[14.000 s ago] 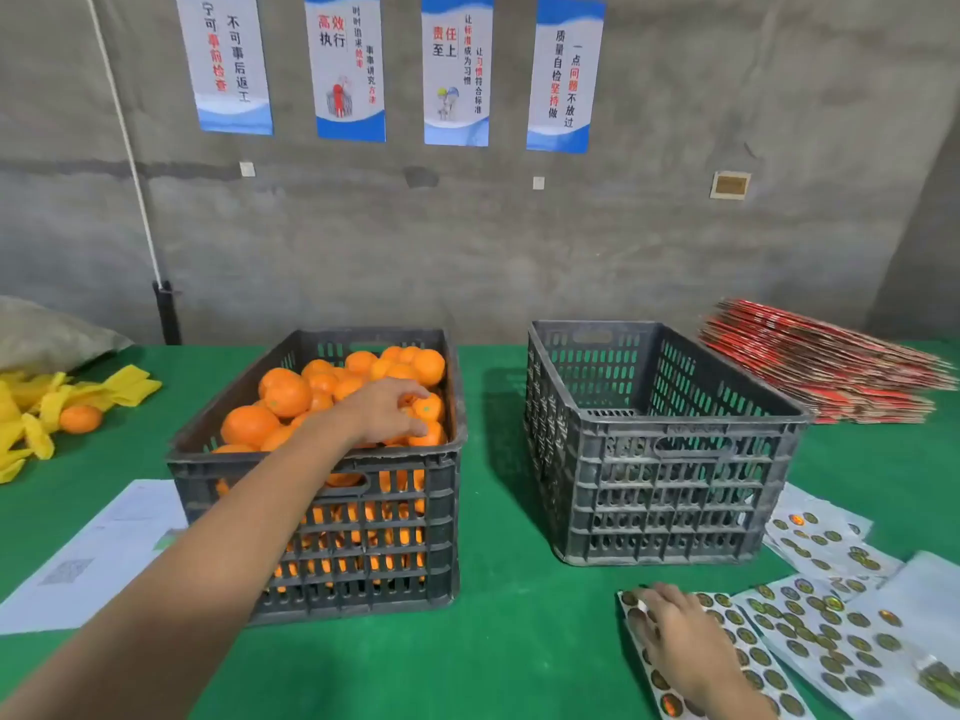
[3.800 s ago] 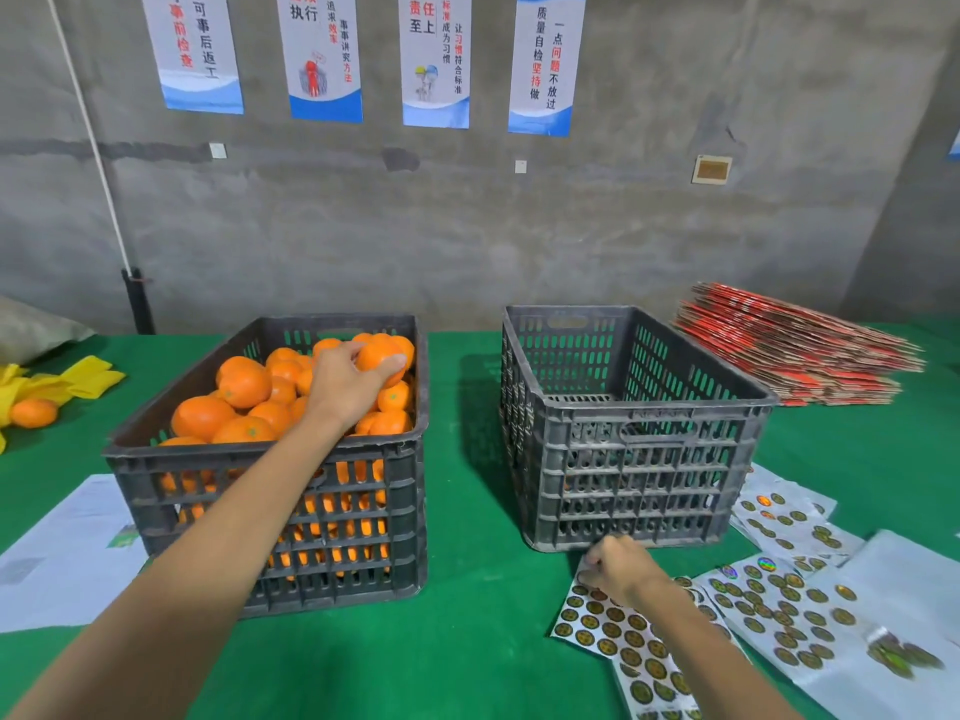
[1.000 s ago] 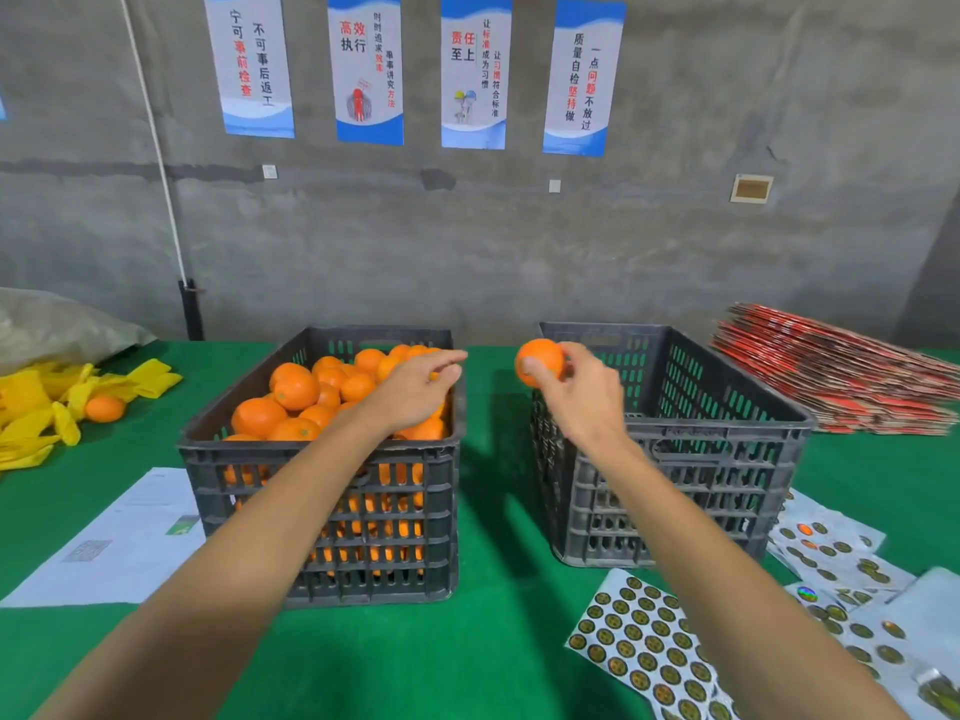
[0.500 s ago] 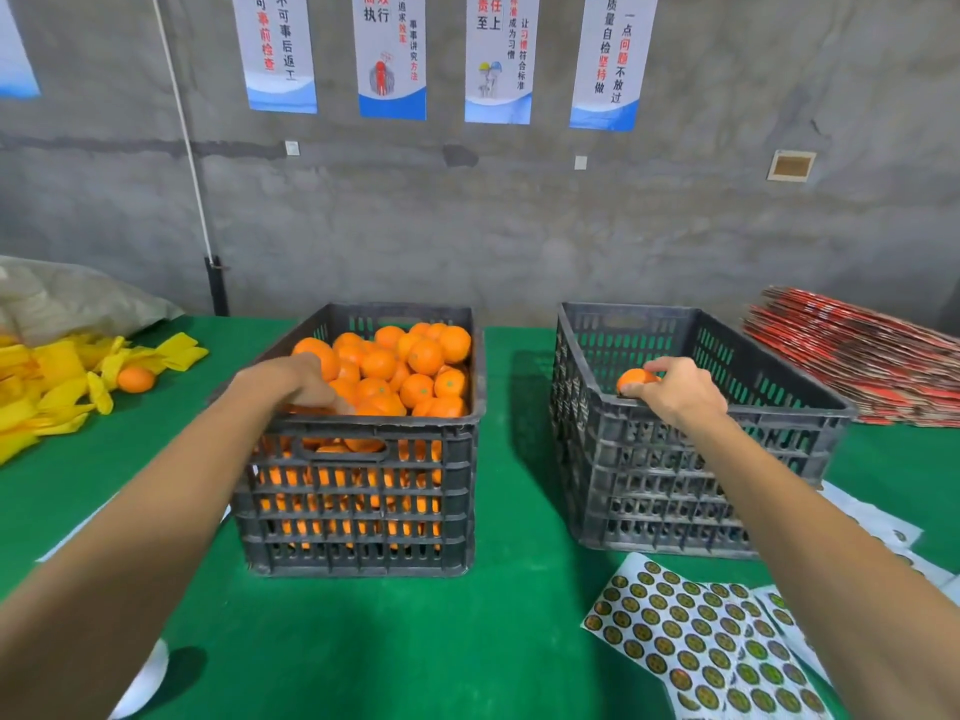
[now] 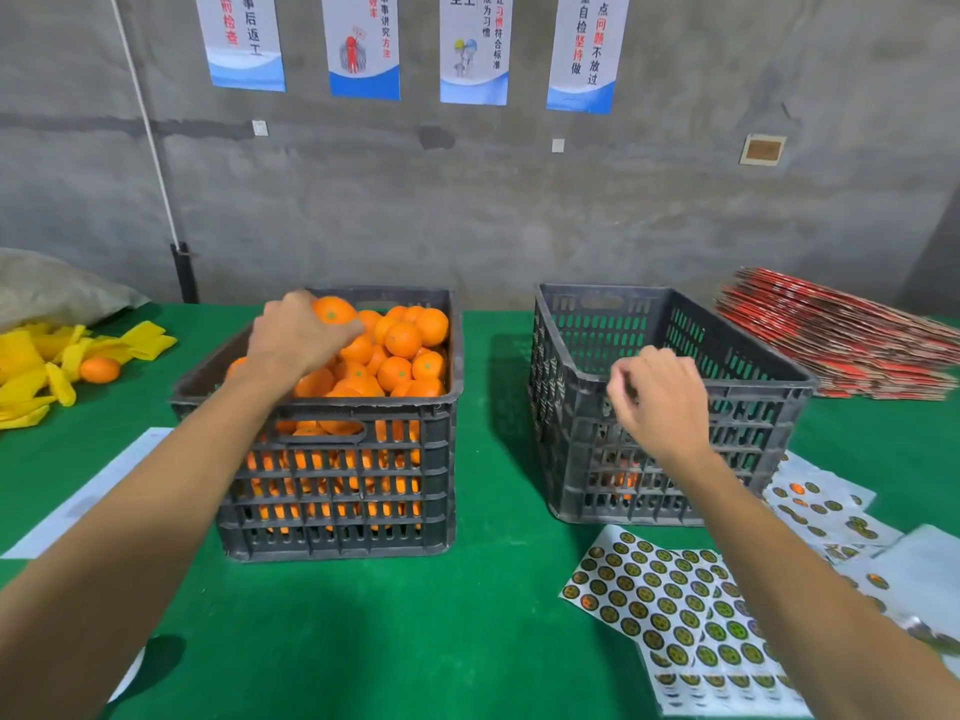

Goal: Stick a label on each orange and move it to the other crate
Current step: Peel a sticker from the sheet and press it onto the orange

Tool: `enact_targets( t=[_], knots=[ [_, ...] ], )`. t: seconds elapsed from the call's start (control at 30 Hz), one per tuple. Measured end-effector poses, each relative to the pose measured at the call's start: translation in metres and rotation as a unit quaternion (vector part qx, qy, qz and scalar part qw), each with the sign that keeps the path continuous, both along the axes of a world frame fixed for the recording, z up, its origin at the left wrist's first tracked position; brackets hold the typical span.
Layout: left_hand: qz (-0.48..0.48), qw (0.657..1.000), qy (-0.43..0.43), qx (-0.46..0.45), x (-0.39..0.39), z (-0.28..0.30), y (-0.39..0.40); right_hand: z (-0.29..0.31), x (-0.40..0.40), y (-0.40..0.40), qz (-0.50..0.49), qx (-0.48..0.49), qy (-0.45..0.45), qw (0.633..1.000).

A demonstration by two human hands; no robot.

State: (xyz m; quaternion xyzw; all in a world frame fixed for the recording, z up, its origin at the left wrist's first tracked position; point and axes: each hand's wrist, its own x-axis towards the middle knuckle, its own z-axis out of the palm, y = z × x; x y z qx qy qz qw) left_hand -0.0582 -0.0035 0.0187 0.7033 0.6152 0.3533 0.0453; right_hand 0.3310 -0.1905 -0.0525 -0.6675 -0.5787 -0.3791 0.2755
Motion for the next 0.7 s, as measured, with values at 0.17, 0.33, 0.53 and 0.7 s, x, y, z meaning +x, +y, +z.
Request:
enact_targets(
  t=[0.17,0.33,0.53,0.7],
  knots=[
    [-0.118,0.992,-0.051,-0.004,0.05,0.0,-0.029,-0.05,-0.009,-0.012,0.064,-0.155,0.039,0.985],
    [-0.256,0.966,-0.024,0.029,0.092,-0.024,-0.049,-0.099,-0.009,-0.025,0.003,-0.333,0.136,0.933],
    [-0.348,0.937,-0.009,0.025,0.111,-0.035,-0.056,-0.133,-0.014,-0.039,-0.028,-0.507,0.291,0.811],
    [-0.38,0.924,0.013,0.036,0.122,-0.039,-0.065,-0.128,-0.023,-0.033,-0.061,-0.511,0.284,0.809]
  ],
)
